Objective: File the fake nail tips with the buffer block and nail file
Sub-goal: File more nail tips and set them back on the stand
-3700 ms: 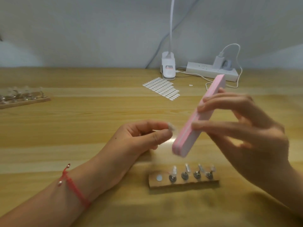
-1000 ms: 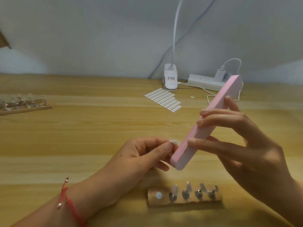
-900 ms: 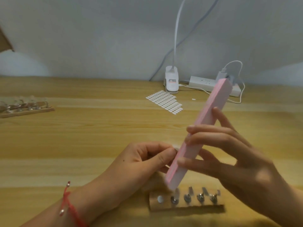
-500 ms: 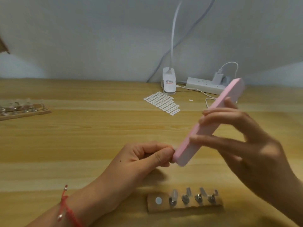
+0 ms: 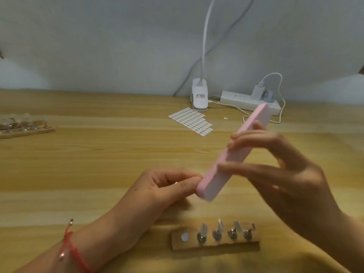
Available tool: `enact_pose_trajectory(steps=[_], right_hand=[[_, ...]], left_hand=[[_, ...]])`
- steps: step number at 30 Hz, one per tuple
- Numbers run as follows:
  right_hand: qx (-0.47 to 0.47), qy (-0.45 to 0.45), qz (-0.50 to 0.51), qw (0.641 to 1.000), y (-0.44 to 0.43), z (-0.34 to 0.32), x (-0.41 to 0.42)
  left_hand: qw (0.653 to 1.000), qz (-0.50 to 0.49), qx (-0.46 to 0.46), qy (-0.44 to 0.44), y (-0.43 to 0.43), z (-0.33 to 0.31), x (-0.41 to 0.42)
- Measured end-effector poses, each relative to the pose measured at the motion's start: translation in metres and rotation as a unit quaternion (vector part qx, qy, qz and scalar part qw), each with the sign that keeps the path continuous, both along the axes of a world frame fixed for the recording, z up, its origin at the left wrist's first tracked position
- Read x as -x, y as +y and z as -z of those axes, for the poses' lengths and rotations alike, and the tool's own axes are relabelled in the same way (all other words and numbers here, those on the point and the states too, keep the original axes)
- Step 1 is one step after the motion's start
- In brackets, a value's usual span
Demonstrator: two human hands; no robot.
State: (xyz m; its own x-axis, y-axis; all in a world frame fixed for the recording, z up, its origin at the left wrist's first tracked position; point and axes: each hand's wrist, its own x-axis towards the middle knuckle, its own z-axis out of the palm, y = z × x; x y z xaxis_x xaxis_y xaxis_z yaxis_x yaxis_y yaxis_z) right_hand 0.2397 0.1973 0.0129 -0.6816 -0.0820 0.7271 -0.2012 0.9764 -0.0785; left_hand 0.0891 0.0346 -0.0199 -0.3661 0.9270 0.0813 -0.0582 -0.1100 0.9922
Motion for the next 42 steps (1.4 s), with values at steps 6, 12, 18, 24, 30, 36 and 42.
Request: enact_pose_trajectory(steps=[6,12,18,24,30,36,42], right_hand=[[-0.04,-0.021,-0.06,0.997,-0.009,0.009,0.0],[-0.018,-0.02,-0.069,0.997,-0.017,0.017,0.002],[0.027,0.009,-0.026,0.999,-0.006,0.007,0.002],[0.007,0.004,-0.026,1.0,0.0,0.005,0.002],[-0.022,-0.03,-0.088,0.995,-0.013,0.016,0.0],[0.005,-0.027,-0.097,0.995,-0.02,0.016,0.0],[0.034,-0.011,-0.043,0.998,-0.008,0.01,0.001]], left_hand=[[0.999,-0.004,0.012,-0.036,0.0,0.0,0.002],[0.997,-0.02,0.015,-0.069,-0.001,-0.003,0.002],[0.999,0.007,0.013,-0.042,-0.001,-0.005,-0.002],[0.999,-0.013,0.012,-0.038,-0.001,-0.003,0.0],[0.999,-0.001,0.002,-0.045,-0.002,-0.005,0.0],[0.999,0.022,0.009,-0.04,-0.003,-0.008,-0.001],[0.999,0.014,0.022,-0.027,-0.003,-0.008,-0.001]])
